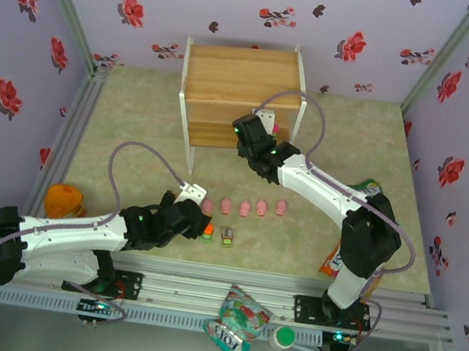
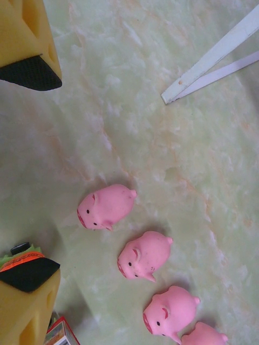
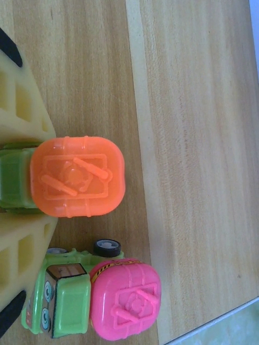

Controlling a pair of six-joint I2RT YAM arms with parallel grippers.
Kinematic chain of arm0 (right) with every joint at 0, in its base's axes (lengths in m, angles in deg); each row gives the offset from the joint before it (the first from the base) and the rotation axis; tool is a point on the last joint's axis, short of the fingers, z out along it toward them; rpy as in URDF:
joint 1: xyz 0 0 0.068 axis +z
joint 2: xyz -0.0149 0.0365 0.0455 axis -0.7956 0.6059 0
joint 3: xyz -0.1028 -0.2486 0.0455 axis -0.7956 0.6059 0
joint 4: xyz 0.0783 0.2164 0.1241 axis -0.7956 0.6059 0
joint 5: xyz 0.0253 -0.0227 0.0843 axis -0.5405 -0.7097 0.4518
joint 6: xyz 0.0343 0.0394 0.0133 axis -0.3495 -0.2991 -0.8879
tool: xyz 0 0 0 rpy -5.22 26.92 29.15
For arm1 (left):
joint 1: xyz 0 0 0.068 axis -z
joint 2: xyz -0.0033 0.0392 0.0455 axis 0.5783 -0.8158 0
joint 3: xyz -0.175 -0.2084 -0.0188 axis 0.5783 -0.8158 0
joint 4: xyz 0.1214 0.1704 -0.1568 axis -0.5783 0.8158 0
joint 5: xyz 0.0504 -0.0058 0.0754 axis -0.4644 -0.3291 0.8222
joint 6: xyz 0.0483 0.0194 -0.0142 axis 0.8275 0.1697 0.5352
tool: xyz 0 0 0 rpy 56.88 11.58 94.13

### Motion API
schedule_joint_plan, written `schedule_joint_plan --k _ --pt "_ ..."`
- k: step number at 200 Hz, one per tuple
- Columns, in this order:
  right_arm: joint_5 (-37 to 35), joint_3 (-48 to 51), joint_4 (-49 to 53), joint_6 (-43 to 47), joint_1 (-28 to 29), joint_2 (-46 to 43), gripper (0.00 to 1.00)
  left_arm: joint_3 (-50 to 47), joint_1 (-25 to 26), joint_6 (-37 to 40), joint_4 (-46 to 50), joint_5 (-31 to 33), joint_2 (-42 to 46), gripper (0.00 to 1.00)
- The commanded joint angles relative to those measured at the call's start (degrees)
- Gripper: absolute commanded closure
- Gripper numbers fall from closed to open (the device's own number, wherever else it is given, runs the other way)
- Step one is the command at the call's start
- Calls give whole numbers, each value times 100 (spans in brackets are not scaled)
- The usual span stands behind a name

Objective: Place and organize the plastic toys onto the shelf

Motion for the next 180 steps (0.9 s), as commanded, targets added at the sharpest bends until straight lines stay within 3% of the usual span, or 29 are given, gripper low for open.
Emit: schedule_joint_plan --k 1,180 --pt "-41 121 -1 -28 -37 -14 66 118 42 41 -1 11 67 14" --pt "-368 184 105 40 164 -402 57 81 41 44 1 17 179 14"
